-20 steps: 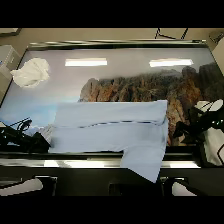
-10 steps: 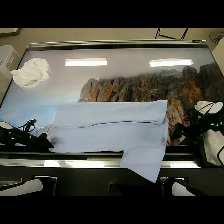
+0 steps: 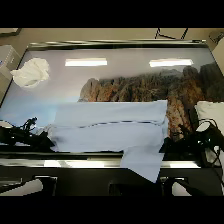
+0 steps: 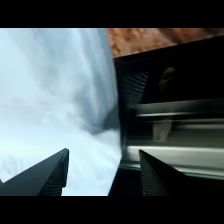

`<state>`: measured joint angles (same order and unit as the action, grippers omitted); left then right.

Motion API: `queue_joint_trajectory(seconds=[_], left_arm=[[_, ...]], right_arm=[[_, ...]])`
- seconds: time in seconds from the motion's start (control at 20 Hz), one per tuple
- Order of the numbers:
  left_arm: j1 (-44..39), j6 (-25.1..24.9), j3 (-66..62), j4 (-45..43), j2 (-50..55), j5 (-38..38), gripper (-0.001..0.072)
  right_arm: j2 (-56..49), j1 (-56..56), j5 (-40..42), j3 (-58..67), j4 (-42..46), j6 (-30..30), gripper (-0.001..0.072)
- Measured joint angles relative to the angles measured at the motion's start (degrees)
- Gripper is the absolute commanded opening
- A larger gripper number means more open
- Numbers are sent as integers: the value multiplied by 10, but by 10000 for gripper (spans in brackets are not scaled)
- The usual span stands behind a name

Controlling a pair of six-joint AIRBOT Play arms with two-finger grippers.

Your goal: Fold the clothes and pants, and hang the long-sleeved shirts on hangers.

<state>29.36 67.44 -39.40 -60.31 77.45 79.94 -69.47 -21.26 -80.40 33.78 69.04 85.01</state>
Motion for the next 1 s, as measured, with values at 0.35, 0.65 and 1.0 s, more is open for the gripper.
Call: queue_joint_trajectory(seconds=[0.35,0.65,1.0], left_arm=[[0,-2,0,2,-12,7,22],[5,-1,-57,24,-15,40,21],[-43,41,-212,62,39,3,22]], right_arm=[[2,0,44,-68,-64,-26,39],[2,0,14,65,-78,-33,39],[-99,46,35,325,-115,9,40]])
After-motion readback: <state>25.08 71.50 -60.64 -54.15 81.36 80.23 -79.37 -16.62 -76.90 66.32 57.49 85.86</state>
